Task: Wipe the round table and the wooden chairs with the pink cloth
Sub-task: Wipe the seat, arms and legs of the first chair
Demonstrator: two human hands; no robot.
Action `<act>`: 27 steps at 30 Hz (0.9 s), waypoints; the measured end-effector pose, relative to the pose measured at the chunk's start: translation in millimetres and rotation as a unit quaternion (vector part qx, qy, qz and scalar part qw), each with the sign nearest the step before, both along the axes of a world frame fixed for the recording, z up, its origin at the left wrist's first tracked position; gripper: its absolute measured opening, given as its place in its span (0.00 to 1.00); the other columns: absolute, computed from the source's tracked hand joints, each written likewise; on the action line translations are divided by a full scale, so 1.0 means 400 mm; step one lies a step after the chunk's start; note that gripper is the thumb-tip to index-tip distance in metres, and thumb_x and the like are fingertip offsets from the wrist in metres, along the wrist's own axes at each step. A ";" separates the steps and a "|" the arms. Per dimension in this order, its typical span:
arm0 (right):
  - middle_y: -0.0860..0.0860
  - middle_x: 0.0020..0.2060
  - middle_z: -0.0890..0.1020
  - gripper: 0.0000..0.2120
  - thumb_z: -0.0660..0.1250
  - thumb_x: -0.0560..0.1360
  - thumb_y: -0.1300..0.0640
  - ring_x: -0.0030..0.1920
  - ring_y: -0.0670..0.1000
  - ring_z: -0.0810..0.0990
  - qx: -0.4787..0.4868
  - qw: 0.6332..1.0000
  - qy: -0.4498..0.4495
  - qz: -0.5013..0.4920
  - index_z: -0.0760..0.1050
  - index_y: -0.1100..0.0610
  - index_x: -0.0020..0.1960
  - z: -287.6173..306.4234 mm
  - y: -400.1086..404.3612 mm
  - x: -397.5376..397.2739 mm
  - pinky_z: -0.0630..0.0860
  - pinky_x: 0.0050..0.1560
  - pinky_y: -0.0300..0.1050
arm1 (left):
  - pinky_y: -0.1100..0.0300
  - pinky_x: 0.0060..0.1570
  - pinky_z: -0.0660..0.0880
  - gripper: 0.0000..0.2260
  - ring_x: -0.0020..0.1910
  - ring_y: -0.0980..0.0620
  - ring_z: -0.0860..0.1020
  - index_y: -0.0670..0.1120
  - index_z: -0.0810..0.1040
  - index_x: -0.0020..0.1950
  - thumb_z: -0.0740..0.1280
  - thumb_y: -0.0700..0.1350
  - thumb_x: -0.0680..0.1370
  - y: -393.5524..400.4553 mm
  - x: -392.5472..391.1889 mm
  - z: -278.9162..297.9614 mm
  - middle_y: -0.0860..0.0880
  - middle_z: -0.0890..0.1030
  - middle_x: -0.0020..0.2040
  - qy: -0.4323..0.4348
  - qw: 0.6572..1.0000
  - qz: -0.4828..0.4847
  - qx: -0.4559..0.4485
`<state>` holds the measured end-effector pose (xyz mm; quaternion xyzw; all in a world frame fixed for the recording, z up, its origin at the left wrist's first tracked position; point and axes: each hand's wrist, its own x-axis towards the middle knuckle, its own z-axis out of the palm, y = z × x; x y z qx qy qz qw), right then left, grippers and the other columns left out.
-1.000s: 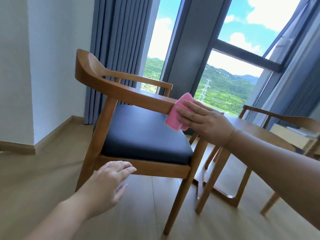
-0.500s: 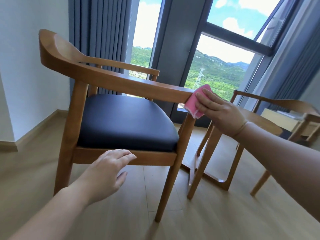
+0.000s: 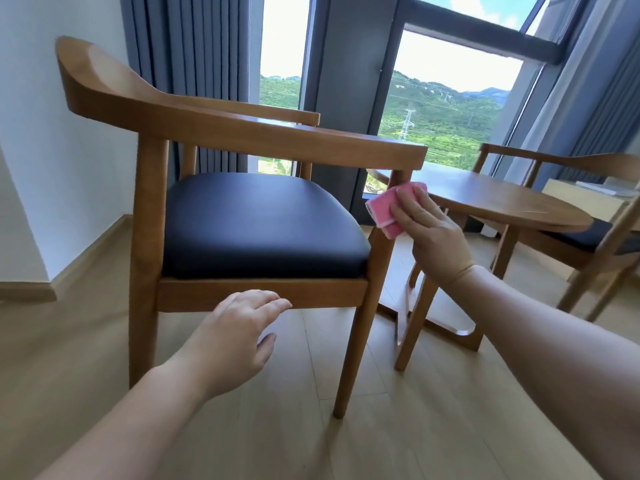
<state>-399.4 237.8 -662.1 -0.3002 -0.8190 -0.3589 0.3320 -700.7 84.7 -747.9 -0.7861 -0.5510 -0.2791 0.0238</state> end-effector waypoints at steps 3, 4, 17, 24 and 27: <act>0.60 0.66 0.74 0.23 0.61 0.73 0.73 0.65 0.72 0.68 -0.025 0.997 0.071 -0.019 0.73 0.63 0.66 -0.004 0.000 -0.031 0.75 0.53 0.69 | 0.63 0.68 0.58 0.21 0.68 0.54 0.69 0.51 0.72 0.70 0.68 0.45 0.76 0.001 -0.016 -0.005 0.53 0.73 0.67 -0.002 1.000 0.007 -0.006; 0.60 0.66 0.73 0.21 0.58 0.75 0.68 0.65 0.73 0.69 -0.029 0.996 0.085 -0.027 0.73 0.62 0.67 0.003 0.000 -0.042 0.75 0.52 0.70 | 0.62 0.69 0.59 0.22 0.68 0.54 0.68 0.51 0.72 0.70 0.68 0.46 0.76 0.004 -0.019 -0.004 0.53 0.73 0.67 -0.003 1.000 0.009 -0.004; 0.60 0.69 0.70 0.34 0.70 0.66 0.77 0.63 0.75 0.67 -0.140 0.982 0.099 -0.077 0.69 0.63 0.70 -0.212 -0.052 -0.077 0.72 0.48 0.74 | 0.65 0.68 0.58 0.22 0.69 0.57 0.67 0.52 0.70 0.71 0.67 0.47 0.77 0.010 -0.017 -0.016 0.55 0.72 0.68 0.004 1.000 -0.003 -0.012; 0.60 0.67 0.73 0.21 0.59 0.74 0.69 0.62 0.75 0.69 -0.095 0.990 0.092 -0.055 0.74 0.63 0.66 -0.079 -0.037 -0.069 0.74 0.49 0.72 | 0.63 0.67 0.61 0.22 0.67 0.55 0.70 0.51 0.72 0.69 0.69 0.45 0.76 -0.004 -0.030 -0.006 0.54 0.74 0.66 0.008 1.000 0.003 -0.010; 0.58 0.65 0.75 0.19 0.61 0.74 0.67 0.63 0.73 0.71 -0.070 0.988 0.128 -0.059 0.76 0.62 0.64 0.034 -0.003 -0.083 0.76 0.51 0.70 | 0.63 0.67 0.61 0.22 0.66 0.54 0.71 0.51 0.73 0.69 0.69 0.45 0.76 -0.002 -0.029 -0.005 0.53 0.75 0.65 0.009 1.000 0.001 -0.012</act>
